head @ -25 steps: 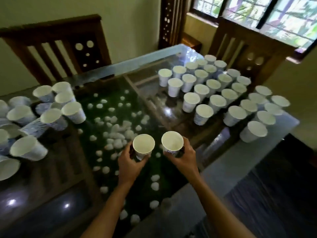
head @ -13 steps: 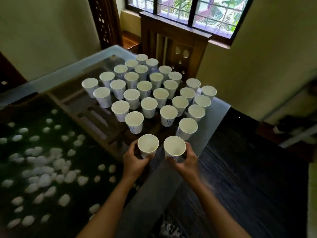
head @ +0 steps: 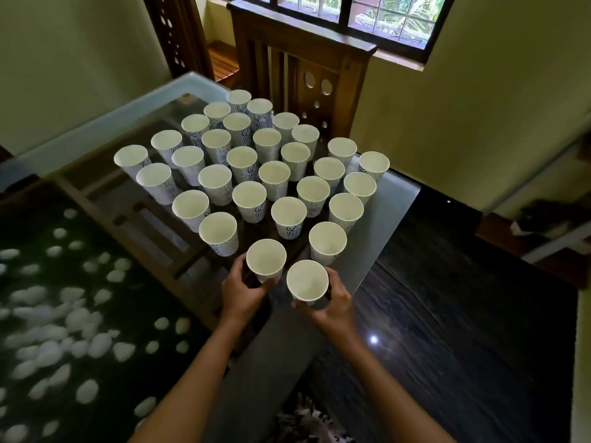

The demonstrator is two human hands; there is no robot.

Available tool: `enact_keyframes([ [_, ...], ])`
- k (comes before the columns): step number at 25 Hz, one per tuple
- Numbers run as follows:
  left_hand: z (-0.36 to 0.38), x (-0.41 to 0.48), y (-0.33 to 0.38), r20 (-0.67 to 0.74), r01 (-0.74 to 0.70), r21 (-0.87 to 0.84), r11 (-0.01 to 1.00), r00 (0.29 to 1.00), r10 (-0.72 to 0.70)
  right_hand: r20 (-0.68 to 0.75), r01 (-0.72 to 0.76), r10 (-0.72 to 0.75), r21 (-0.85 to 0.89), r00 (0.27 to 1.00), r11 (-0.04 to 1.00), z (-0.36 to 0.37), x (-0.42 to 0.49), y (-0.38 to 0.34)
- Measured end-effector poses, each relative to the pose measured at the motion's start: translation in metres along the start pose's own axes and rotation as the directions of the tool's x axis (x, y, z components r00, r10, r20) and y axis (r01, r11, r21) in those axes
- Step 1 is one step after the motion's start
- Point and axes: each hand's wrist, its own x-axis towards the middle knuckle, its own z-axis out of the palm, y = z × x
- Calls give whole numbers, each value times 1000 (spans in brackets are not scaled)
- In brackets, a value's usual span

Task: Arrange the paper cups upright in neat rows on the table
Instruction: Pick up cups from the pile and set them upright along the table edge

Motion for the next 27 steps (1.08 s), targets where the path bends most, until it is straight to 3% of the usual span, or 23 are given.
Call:
enact_keyframes([
  [9, -24, -30, -16, 5, 63, 8, 998, 998, -63, -48, -88, 85, -64, 995, 994, 5, -27, 8],
  [14, -83, -81, -31, -46, -52, 189, 981, 997, 62, -155, -60, 48, -73, 987, 996, 28, -86, -15],
  [17, -153, -125, -45, -80, -86, 322, 943, 990, 118, 14, 104, -103, -112, 995, 988, 65, -125, -48],
  [20, -245, -180, -76, -86, -79, 439, 895, 988, 129, 331, 244, -179, -166, 927, 955, 126, -172, -93],
  [22, -299, -211, -97, -127, -63, 500, 864, 981, 145, 523, 308, -173, -182, 835, 934, 164, -199, -123],
  [24, -362, -247, -124, -270, 32, 529, 848, 954, 132, 682, 421, -197, -178, 704, 889, 212, -232, -154],
  [27, -440, -298, -153, -452, 199, 509, 838, 890, 64, 789, 584, -279, -121, 548, 803, 278, -279, -199],
])
